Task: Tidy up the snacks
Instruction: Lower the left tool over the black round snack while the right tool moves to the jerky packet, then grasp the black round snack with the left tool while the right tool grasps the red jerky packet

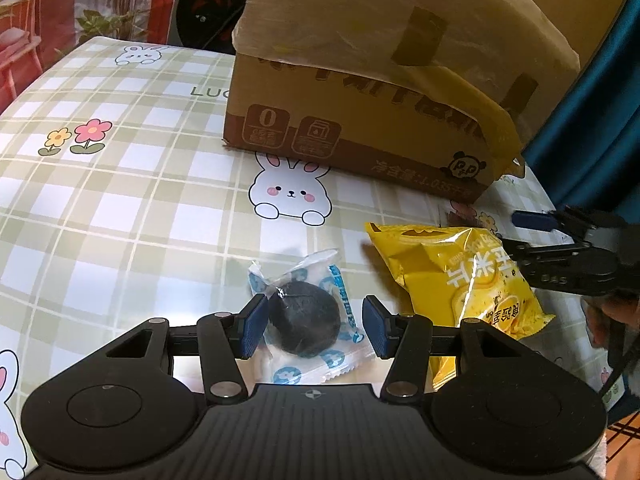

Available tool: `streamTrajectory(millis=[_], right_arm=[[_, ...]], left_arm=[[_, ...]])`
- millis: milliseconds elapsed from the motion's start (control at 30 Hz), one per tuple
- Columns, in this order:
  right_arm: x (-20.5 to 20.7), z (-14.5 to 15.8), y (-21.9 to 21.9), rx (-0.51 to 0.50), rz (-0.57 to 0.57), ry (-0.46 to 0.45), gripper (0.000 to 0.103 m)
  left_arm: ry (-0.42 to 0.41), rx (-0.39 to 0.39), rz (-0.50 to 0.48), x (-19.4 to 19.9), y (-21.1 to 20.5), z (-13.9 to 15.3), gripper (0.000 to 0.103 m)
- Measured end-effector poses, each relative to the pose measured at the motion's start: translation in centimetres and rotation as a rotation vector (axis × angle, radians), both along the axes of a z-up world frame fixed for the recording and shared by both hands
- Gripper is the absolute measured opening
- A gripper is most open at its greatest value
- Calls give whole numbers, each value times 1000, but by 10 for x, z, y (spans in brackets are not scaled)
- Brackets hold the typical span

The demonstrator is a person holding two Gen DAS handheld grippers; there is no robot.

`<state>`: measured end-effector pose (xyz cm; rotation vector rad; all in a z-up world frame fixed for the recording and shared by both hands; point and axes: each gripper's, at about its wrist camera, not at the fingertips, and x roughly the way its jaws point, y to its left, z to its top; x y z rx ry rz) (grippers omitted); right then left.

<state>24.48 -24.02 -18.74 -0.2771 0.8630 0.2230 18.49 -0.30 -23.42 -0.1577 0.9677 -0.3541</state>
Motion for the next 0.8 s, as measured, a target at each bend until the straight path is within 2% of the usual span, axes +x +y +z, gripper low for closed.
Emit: streamTrajectory(millis=[200, 433, 500, 600, 800], right_arm=[[20, -15, 14, 2, 75, 24, 64], [25, -21, 7, 118, 43, 55, 61], [23, -22, 1, 164, 18, 73, 57], [13, -22, -2, 173, 2, 55, 47], [5, -21, -3, 195, -18, 37, 36]], left_arm=[[-4, 9, -5, 2, -1, -2, 54], [7, 0, -3, 2, 3, -5, 54], [4, 0, -6, 2, 3, -6, 54], [2, 1, -9, 1, 2, -7, 55], [-3, 0, -11, 0, 1, -6, 57]])
